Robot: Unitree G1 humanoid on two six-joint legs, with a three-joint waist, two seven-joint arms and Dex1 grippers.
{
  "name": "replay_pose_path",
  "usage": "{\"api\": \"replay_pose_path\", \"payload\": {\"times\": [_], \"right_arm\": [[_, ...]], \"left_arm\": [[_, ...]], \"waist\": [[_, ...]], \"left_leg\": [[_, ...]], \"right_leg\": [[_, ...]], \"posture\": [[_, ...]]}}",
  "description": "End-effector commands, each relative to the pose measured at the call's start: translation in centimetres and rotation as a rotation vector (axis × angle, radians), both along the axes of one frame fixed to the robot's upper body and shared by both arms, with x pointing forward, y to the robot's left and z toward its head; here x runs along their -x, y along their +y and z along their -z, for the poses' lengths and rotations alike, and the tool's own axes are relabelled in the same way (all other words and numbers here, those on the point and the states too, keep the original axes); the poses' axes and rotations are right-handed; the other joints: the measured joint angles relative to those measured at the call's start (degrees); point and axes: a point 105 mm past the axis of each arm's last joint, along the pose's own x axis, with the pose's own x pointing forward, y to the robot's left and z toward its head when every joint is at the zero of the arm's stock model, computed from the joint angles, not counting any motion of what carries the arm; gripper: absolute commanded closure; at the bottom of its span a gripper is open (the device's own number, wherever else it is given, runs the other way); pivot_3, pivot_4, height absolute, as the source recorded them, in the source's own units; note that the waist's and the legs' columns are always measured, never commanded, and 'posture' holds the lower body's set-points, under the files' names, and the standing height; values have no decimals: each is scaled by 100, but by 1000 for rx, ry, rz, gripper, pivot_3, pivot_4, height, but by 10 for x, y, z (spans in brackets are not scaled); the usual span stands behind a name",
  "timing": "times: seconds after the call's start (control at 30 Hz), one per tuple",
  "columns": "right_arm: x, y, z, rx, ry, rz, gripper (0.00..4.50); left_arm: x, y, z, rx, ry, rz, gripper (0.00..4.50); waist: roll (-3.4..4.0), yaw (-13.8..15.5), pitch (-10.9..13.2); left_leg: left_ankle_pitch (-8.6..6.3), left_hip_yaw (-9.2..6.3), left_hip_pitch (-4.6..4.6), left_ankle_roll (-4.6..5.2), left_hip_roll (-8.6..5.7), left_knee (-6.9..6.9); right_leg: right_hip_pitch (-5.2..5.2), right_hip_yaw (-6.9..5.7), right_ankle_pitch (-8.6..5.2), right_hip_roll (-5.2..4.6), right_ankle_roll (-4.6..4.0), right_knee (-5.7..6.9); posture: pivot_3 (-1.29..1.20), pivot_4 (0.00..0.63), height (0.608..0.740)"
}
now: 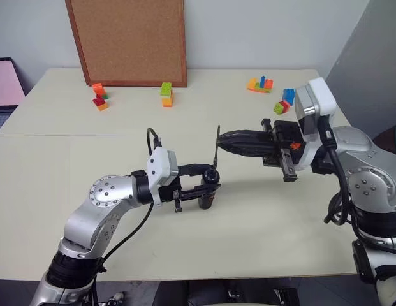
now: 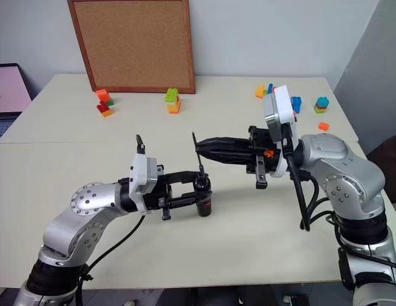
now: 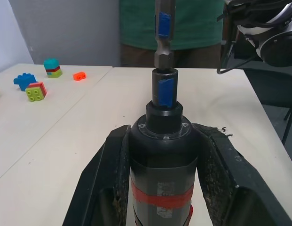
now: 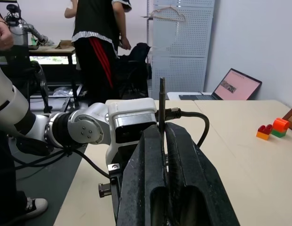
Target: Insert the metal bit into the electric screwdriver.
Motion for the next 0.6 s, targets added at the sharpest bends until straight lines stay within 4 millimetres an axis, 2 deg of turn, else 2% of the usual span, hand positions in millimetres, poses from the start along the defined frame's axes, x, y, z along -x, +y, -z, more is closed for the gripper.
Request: {"api": "replay_pose_path", "payload": {"times": [0.03, 0.43, 0.6], "right_arm": [[2, 1, -5, -4, -32, -7, 4500], [11, 8, 6, 16, -18, -47, 4500], [16, 13, 7, 40, -69, -69, 4500]], "left_arm": [[0, 4, 6, -28, 9, -12, 2864], [0, 7, 14, -34, 13, -13, 2864], [1, 9, 17, -35, 17, -13, 2864]], "waist": [[0, 0, 0], [0, 0, -1], [1, 0, -2]], "left_leg": [[0, 0, 0, 0, 0, 0], [0, 1, 11, 0, 0, 0], [0, 1, 14, 0, 0, -1]], "right_leg": [[0, 0, 0, 0, 0, 0], [8, 1, 0, 0, -1, 1], [10, 2, 0, 0, 0, 1]], "posture": [[0, 150, 740], [0, 150, 740], [0, 150, 740]]}}
